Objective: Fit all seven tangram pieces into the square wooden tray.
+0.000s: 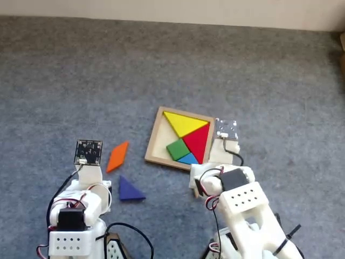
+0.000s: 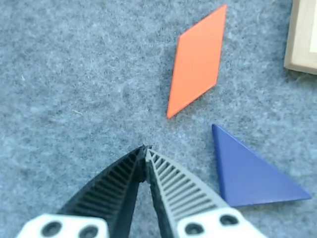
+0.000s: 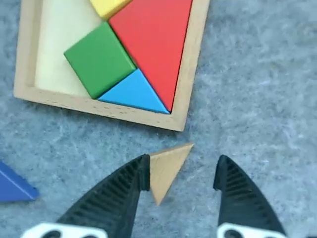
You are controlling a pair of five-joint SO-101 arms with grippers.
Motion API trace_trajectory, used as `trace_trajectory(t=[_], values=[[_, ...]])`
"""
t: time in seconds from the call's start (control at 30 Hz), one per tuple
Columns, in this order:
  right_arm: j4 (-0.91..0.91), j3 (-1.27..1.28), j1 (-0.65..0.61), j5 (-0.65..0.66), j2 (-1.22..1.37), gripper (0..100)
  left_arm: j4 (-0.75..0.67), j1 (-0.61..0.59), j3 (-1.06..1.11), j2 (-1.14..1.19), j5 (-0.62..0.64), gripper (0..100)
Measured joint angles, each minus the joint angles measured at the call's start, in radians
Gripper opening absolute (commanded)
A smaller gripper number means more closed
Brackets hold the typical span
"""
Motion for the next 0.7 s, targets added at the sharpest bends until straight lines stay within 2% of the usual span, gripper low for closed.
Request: trace_trajectory(t=[0.37,0.5,0.7], values=[[-0.005,-0.153,0.000,-0.181,0.305,21.7,0.000,0.000,0.000,0.000,0.000,1],[-0.006,-0.198,-0.040,-0.247,0.382,21.7,0.000,0.000,0.000,0.000,0.000,1],[-0.006,-0.252,-0.049,-0.269,0.485,21.7,0.000,0.000,0.000,0.000,0.000,1]])
